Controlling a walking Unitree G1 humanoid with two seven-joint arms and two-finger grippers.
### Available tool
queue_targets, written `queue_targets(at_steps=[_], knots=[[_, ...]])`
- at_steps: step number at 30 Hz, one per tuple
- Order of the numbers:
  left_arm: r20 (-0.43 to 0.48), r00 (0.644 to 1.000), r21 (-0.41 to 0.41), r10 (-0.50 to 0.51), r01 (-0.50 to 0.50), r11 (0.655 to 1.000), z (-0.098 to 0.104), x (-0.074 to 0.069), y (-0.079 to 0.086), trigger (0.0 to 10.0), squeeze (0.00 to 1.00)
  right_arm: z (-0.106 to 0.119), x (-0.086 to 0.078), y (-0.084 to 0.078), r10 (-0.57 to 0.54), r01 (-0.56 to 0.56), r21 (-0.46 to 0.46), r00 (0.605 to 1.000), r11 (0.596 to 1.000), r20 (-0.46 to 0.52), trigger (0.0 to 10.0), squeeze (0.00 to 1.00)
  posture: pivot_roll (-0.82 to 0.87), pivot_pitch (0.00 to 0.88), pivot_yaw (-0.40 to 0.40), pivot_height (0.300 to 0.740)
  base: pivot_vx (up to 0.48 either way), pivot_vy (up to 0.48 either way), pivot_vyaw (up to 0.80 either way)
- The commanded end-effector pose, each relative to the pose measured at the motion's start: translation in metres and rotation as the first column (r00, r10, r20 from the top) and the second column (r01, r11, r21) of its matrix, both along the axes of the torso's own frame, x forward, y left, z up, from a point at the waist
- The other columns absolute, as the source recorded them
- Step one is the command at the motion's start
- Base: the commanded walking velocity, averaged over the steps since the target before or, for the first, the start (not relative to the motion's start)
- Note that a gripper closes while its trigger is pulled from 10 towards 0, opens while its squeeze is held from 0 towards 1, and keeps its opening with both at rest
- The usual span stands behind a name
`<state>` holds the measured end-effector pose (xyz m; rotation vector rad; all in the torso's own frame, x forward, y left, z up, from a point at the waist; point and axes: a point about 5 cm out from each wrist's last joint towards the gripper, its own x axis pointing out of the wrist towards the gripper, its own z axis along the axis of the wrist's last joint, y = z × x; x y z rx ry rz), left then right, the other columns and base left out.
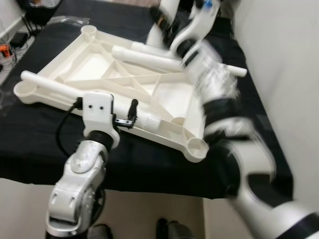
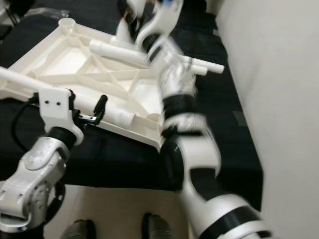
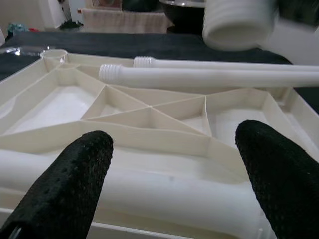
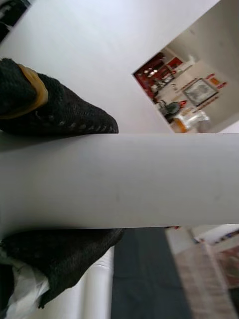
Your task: Building children table
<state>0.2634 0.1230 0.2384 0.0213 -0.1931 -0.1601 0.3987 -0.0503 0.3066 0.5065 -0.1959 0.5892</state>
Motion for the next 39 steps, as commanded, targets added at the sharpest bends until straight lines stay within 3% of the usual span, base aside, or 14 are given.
queue_targets(at_steps=[1, 4, 14, 18, 19, 21, 23, 25, 26, 28, 31, 34, 36, 39], knots=[[0.025, 1.000, 0.099, 0.019, -0.021, 0.995, 0.002, 0.006, 0.007, 10.0, 0.00, -0.004, -0.012, 0.006, 0.020, -0.017, -0.047, 0.997, 0.999, 0.076, 0.0, 0.00, 0.04, 0.076, -0.064, 0.740, 0.000, 0.000, 0.00], [0.067, 0.997, 0.177, 0.047, -0.058, 0.983, 0.009, 0.011, 0.016, 10.0, 0.00, -0.021, -0.019, 0.009, 0.027, -0.022, -0.079, 0.997, 0.997, 0.067, 0.0, 0.00, 0.04, 0.075, -0.059, 0.740, 0.000, 0.000, 0.00], [0.097, 0.995, 0.196, 0.002, -0.021, 0.980, 0.021, 0.022, 0.022, 10.0, 0.00, -0.026, -0.038, 0.013, 0.047, -0.044, -0.050, 0.996, 0.998, 0.072, 0.0, 0.00, 0.04, 0.076, -0.054, 0.740, 0.000, 0.000, 0.00], [0.087, 0.995, 0.181, -0.048, 0.032, 0.983, 0.021, 0.027, 0.016, 10.0, 0.00, -0.025, -0.050, 0.015, 0.057, -0.050, -0.069, 0.993, 0.996, 0.101, 0.0, 0.00, 0.04, 0.076, -0.054, 0.740, 0.000, 0.000, 0.00], [0.063, 0.987, 0.122, -0.146, 0.138, 0.983, 0.019, 0.026, 0.006, 10.0, 0.00, -0.023, -0.052, 0.017, 0.060, -0.051, -0.075, 0.992, 0.996, 0.114, 0.0, 0.00, 0.03, 0.076, -0.051, 0.740, 0.000, 0.000, 0.00], [0.063, 0.987, 0.122, -0.146, 0.138, 0.983, 0.019, 0.026, 0.006, 10.0, 0.00, -0.023, -0.052, 0.017, 0.060, -0.051, -0.075, 0.992, 0.996, 0.114, 0.0, 0.00, 0.03, 0.076, -0.051, 0.740, 0.000, 0.000, 0.00], [0.054, 0.974, 0.080, -0.218, 0.213, 0.974, 0.019, 0.025, -0.001, 10.0, 0.00, -0.022, -0.054, 0.017, 0.060, -0.051, -0.079, 0.991, 0.996, 0.122, 0.0, 0.00, 0.03, 0.076, -0.051, 0.740, 0.000, 0.000, 0.00], [0.006, 0.907, 0.068, -0.420, 0.419, 0.905, 0.014, 0.012, -0.021, 10.0, 0.00, -0.021, -0.056, 0.018, 0.058, -0.047, -0.087, 0.990, 0.995, 0.129, 0.0, 0.00, 0.03, 0.078, -0.050, 0.740, 0.000, 0.000, 0.00], [0.006, 0.907, 0.068, -0.420, 0.419, 0.905, 0.014, 0.012, -0.021, 10.0, 0.00, -0.021, -0.056, 0.018, 0.058, -0.047, -0.087, 0.990, 0.995, 0.129, 0.0, 0.00, 0.03, 0.078, -0.050, 0.740, 0.000, 0.000, 0.00], [-0.058, 0.847, 0.103, -0.529, 0.532, 0.840, 0.004, 0.001, -0.033, 10.0, 0.00, -0.020, -0.057, 0.018, 0.055, -0.043, -0.092, 0.990, 0.995, 0.127, 0.0, 0.00, 0.03, 0.080, -0.054, 0.740, 0.000, 0.000, 0.00], [-0.073, 0.847, 0.133, -0.526, 0.531, 0.837, 0.000, 0.000, -0.034, 10.0, 0.00, -0.019, -0.057, 0.019, 0.057, -0.046, -0.090, 0.990, 0.995, 0.128, 0.0, 0.00, 0.03, 0.080, -0.055, 0.740, 0.000, 0.000, 0.00], [-0.070, 0.880, 0.178, -0.471, 0.475, 0.862, -0.003, 0.007, -0.028, 10.0, 0.00, -0.017, -0.059, 0.021, 0.066, -0.055, -0.089, 0.989, 0.995, 0.131, 0.0, 0.00, 0.03, 0.080, -0.055, 0.740, 0.000, 0.000, 0.00], [-0.026, 0.930, 0.221, -0.367, 0.364, 0.905, 0.004, 0.021, -0.012, 10.0, 0.00, -0.018, -0.064, 0.022, 0.081, -0.067, -0.102, 0.987, 0.993, 0.139, 0.0, 0.00, 0.03, 0.082, -0.052, 0.740, 0.000, 0.000, 0.00], [-0.008, 0.942, 0.237, -0.335, 0.328, 0.915, 0.007, 0.025, -0.006, 10.0, 0.00, -0.018, -0.066, 0.023, 0.084, -0.070, -0.106, 0.987, 0.992, 0.139, 0.0, 0.00, 0.02, 0.080, -0.052, 0.740, 0.000, 0.000, 0.00]])
